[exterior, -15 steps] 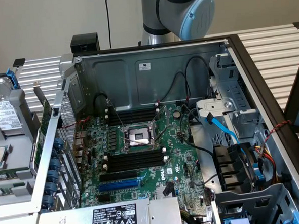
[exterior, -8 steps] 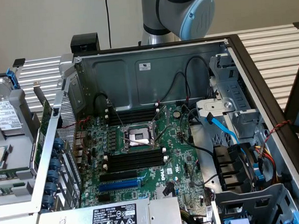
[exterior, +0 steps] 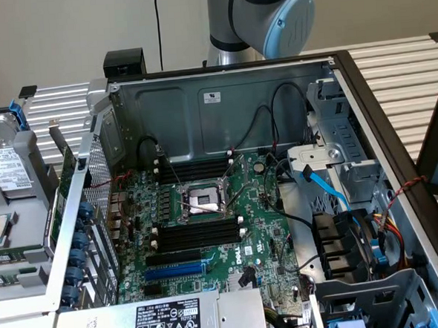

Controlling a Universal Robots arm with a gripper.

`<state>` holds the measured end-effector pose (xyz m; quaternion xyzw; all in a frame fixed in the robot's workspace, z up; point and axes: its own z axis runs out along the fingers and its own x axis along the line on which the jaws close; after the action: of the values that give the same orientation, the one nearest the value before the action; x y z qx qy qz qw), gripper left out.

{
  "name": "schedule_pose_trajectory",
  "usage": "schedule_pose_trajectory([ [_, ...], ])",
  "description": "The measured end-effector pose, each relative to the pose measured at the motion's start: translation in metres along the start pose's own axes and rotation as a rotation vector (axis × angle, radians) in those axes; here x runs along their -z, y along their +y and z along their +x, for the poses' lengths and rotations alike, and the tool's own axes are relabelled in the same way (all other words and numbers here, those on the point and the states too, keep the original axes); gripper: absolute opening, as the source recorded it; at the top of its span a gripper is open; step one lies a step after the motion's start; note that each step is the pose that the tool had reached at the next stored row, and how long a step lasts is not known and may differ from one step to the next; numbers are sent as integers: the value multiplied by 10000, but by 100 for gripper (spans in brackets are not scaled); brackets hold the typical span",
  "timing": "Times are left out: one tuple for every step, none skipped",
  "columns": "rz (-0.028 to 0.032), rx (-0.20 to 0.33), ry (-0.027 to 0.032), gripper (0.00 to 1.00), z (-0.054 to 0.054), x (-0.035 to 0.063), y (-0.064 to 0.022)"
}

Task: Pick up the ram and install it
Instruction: 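Reach for the ram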

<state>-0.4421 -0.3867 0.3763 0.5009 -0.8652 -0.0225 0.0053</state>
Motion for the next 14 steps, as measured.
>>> schedule_pose_trajectory([
  [10, 99, -2, 11, 0, 0, 0],
  [19, 200, -3, 11, 0, 1, 0],
  [24, 316, -3, 11, 0, 0, 0],
  [29, 445, -1, 11, 1, 0, 0],
  [32, 562, 1, 11, 1, 0, 0],
  [33, 685, 5, 11, 1, 0, 0],
  [35, 803, 8, 11, 1, 0, 1],
  [37, 925, 11, 11, 1, -1, 0],
  [40, 1042, 14, 11, 1, -1, 0],
  [42, 1157, 16, 11, 1, -1, 0],
  [43, 1269, 20, 11, 1, 0, 0],
  [45, 1386, 23, 11, 1, 0, 0],
  [48, 1495, 25, 11, 1, 0, 0],
  [49, 1608, 28, 11, 1, 0, 0],
])
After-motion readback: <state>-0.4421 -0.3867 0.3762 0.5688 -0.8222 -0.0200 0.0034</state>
